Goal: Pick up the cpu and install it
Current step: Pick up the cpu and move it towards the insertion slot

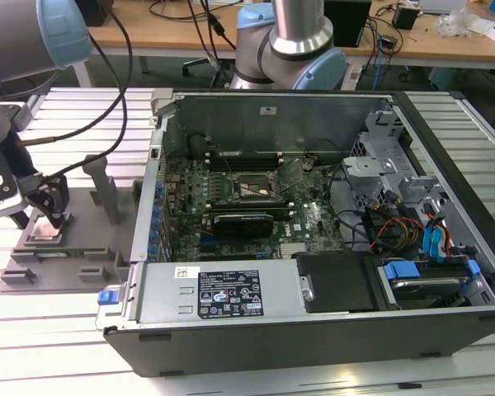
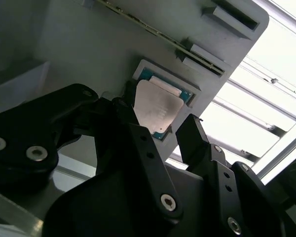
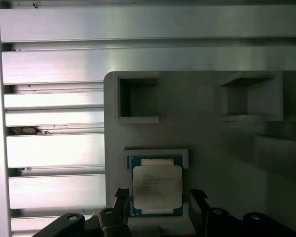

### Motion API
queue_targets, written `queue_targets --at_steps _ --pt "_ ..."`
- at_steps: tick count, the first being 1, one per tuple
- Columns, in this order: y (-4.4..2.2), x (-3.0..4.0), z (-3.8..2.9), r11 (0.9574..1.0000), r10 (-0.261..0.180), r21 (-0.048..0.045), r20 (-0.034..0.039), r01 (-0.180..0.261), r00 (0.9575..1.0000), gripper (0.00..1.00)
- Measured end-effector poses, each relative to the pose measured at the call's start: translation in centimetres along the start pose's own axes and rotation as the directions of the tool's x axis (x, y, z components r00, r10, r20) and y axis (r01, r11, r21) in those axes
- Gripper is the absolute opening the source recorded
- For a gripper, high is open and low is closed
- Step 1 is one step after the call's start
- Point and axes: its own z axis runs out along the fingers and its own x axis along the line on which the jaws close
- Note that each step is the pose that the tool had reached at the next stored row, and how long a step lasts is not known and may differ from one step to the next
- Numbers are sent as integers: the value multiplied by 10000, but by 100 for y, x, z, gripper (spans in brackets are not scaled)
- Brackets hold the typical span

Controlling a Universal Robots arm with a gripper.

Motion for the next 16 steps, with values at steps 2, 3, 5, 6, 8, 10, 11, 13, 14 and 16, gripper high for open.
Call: queue_targets --at_steps 2,3,5,6,8,10,11,13,14,16 --pt "1 -3 21 10000 0 0 -1 0 10000 60" --pt "1 -5 31 10000 0 0 0 0 10000 60" --pt "2 -9 56 10000 0 0 0 0 10000 60" --pt "2 -11 64 10000 0 0 -1 0 10000 60" --pt "3 -15 85 10000 0 0 -1 0 10000 60" --pt "3 -24 107 10000 -1 0 0 1 10000 60" --pt "4 -30 121 10000 0 1 -1 0 10000 60" --pt "5 -35 148 10000 0 6 -9 0 10000 60" --pt "4 -35 150 10000 0 6 -9 0 10000 60" --pt "5 -35 154 10000 0 4 -6 0 10000 60"
